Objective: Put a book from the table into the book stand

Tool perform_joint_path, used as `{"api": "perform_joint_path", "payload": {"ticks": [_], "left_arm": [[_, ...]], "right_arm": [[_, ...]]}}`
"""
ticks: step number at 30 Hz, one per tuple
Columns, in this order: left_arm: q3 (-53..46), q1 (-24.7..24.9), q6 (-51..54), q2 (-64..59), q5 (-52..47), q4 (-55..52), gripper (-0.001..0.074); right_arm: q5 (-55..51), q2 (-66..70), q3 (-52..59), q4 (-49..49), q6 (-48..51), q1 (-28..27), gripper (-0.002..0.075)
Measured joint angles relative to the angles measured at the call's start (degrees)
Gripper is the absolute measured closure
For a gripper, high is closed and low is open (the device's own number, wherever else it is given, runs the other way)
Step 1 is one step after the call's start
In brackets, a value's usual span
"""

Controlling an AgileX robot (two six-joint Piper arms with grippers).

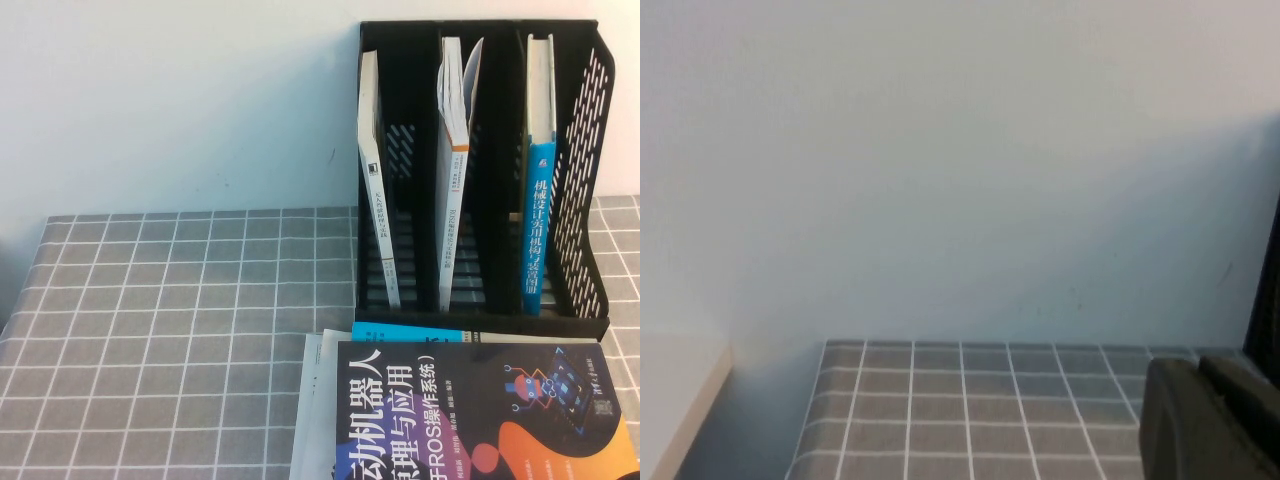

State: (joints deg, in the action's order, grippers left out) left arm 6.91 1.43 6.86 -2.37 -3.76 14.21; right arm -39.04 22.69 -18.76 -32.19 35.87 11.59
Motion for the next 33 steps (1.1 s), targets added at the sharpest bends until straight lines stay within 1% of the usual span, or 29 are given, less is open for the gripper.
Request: {"api": "perform_joint_path", "payload": {"ticks": [2,6,10,11,23,33], "left_arm": [[-2.69,0.00,-1.15,2.15,-0.87,-1.72,0.0736],[-7.89,0.00,-1.87,2.84,-3.23,-1.36,0.0736],[-8.10,0.00,-1.96,2.97,-12.77,-1.36,0.0736],[-8.10,0.00,-1.96,2.97,-13.51,-1.05,0.0737],[-8.10,0.00,-1.96,3.05,-13.51,-0.49,0.0737],[-8.00,0.00,-2.12,3.05,-13.77,-4.94,0.0737]], "right_arm": [[0.00,0.00,0.00,0.00,0.00,0.00,0.0729],[0.00,0.00,0.00,0.00,0.15,0.00,0.0729],[0.00,0.00,0.09,-0.09,0.27,0.00,0.0729],[0.00,0.00,0.09,-0.23,0.31,0.00,0.0729],[0.00,0.00,0.09,-0.23,0.40,0.00,0.0729],[0.00,0.00,0.09,-0.31,0.40,0.00,0.0729]]}}
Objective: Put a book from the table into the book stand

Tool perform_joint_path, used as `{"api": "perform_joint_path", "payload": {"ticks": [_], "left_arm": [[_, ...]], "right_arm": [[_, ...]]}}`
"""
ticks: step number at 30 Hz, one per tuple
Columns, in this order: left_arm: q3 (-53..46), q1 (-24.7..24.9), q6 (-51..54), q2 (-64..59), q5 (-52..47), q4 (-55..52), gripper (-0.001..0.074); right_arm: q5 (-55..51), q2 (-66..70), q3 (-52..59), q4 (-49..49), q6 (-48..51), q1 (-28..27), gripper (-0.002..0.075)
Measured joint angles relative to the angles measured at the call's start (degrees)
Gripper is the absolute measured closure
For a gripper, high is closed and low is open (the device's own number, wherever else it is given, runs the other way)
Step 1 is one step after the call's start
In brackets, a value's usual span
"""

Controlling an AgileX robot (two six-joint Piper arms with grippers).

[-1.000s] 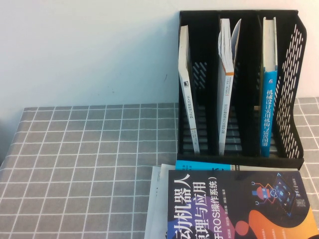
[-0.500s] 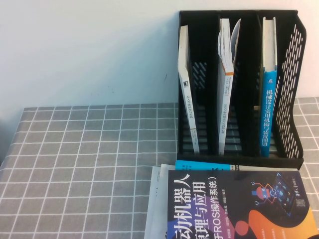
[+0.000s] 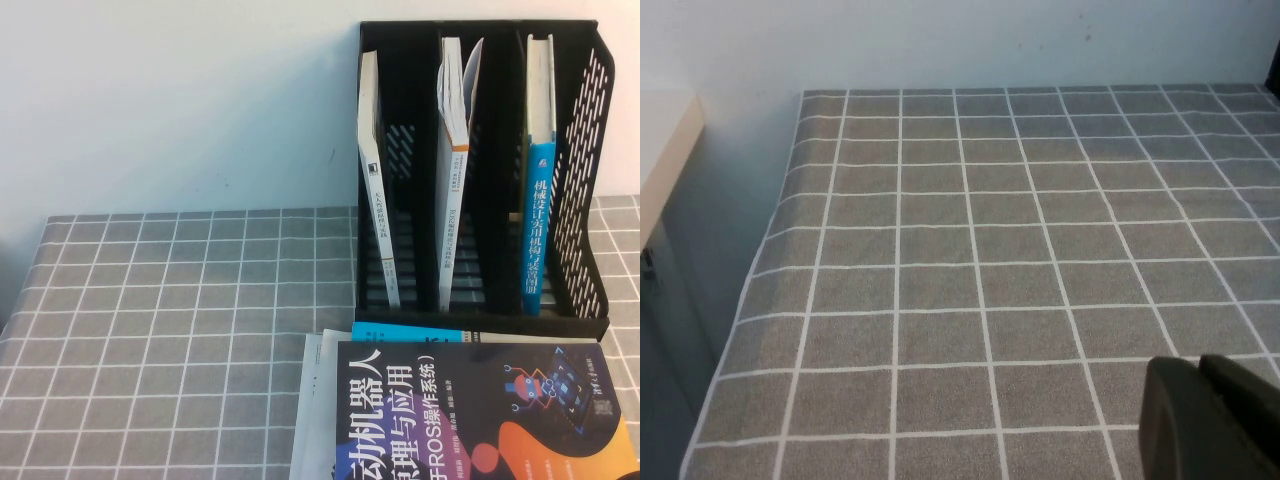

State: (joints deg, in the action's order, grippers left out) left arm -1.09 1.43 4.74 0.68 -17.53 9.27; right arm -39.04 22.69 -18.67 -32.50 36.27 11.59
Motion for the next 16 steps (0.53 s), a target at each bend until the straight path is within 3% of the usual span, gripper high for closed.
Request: {"api": "perform_joint_path", "payload": {"ticks": [16], "left_arm": [[0.00,0.00,-1.52,0.00,0.00,-5.36,0.0737]], "right_arm": [[0.00,0.00,0.00,0.00,0.00,0.00,0.0729]]}}
